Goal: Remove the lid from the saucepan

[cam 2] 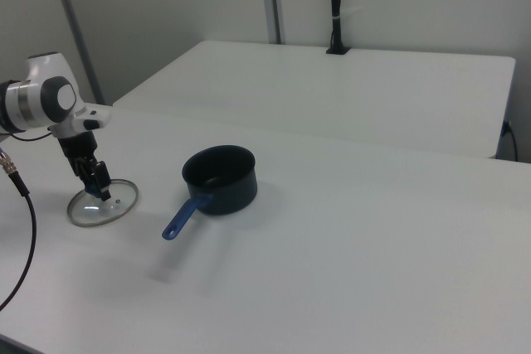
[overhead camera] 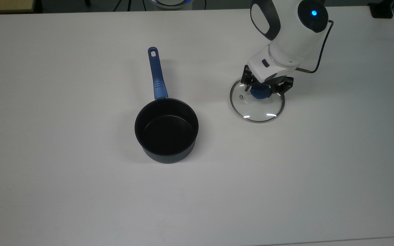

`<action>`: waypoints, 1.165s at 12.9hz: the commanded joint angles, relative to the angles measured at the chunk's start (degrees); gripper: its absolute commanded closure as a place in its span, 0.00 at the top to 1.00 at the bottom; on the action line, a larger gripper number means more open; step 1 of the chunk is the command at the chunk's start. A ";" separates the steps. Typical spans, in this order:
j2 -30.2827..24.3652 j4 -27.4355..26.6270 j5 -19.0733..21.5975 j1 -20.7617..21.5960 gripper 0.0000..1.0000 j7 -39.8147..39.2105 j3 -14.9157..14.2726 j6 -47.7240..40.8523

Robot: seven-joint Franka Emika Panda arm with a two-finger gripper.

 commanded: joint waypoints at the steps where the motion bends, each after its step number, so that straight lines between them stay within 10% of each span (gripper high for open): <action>1: -0.85 -0.25 -0.23 1.41 1.00 0.31 -2.34 0.35; 7: -7.51 8.61 8.20 -3.31 1.00 -12.93 -5.68 -15.42; 15: -19.49 8.72 3.66 -23.36 1.00 -36.79 -4.80 -26.54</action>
